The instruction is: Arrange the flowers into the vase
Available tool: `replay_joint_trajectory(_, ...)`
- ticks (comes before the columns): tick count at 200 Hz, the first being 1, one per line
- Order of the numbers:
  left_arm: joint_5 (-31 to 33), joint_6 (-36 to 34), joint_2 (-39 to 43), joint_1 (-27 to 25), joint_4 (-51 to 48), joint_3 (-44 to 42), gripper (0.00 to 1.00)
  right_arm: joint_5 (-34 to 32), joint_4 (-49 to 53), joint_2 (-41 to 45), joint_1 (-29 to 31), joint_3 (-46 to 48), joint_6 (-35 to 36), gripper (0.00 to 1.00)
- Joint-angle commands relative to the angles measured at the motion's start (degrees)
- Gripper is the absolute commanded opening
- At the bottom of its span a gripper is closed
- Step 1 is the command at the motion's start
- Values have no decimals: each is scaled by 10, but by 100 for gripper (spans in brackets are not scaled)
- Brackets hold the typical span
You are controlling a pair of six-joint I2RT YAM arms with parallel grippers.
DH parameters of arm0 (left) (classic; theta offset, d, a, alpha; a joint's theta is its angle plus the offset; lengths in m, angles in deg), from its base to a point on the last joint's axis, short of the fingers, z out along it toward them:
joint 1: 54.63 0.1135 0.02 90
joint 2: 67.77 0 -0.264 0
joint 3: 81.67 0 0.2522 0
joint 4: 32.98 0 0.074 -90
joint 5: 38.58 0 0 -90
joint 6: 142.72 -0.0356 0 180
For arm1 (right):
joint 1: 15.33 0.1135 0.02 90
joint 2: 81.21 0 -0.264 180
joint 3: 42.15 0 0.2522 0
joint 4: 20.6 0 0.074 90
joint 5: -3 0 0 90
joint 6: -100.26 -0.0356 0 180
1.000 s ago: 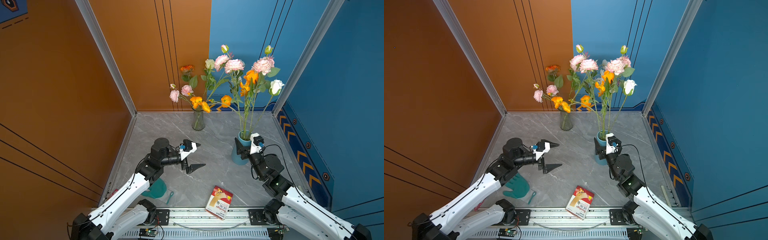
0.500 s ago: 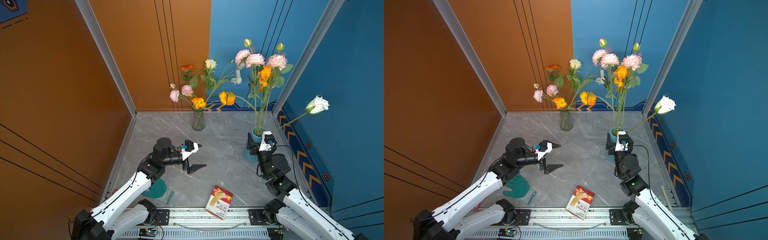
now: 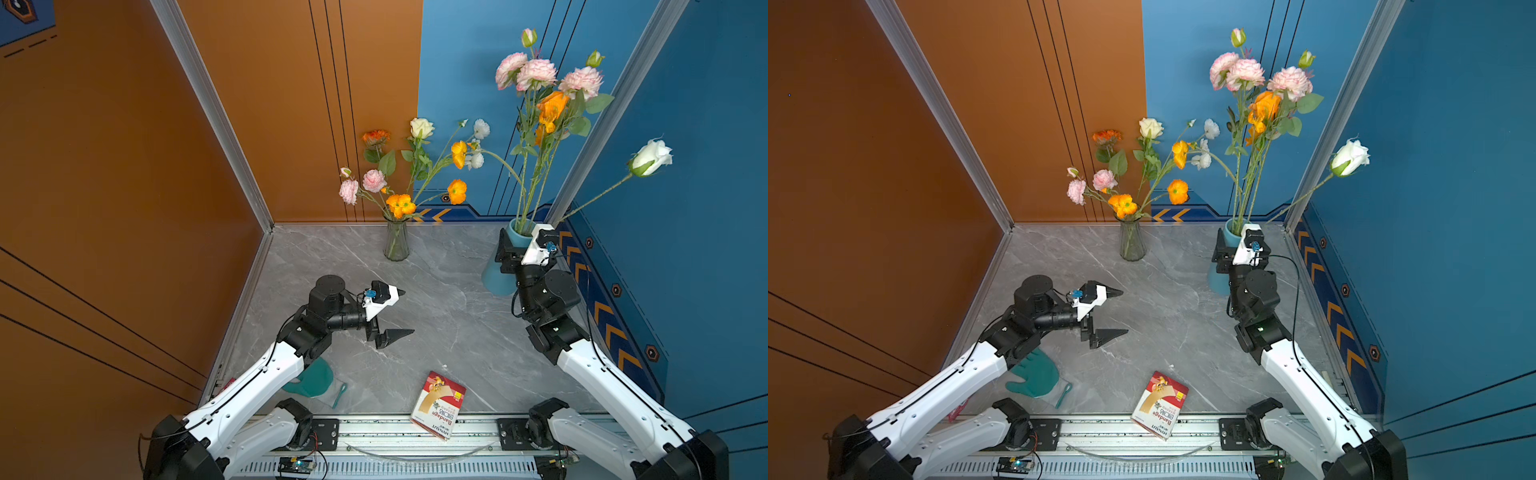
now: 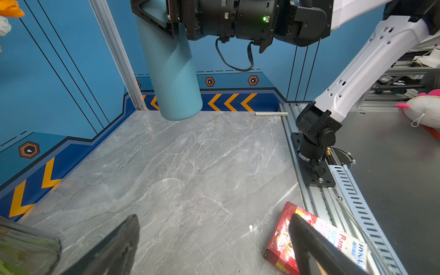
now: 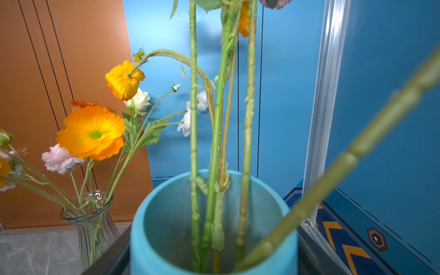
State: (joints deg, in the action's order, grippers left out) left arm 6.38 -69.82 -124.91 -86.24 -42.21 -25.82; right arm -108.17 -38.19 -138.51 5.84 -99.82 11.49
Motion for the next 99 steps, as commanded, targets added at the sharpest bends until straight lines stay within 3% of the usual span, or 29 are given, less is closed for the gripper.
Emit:
replay_joint_trajectory(1,3,1,0,-9,1,10,98,19,-158,-5,-14,-55,-13,39)
replay_joint_trajectory(73,-28,14,-18,-22,8,20,98,155,-303,-116,-114,-39,28,40)
replay_joint_trajectory(99,59,6,-40,-82,9,30,98,192,-386,-206,-155,-51,-3,40)
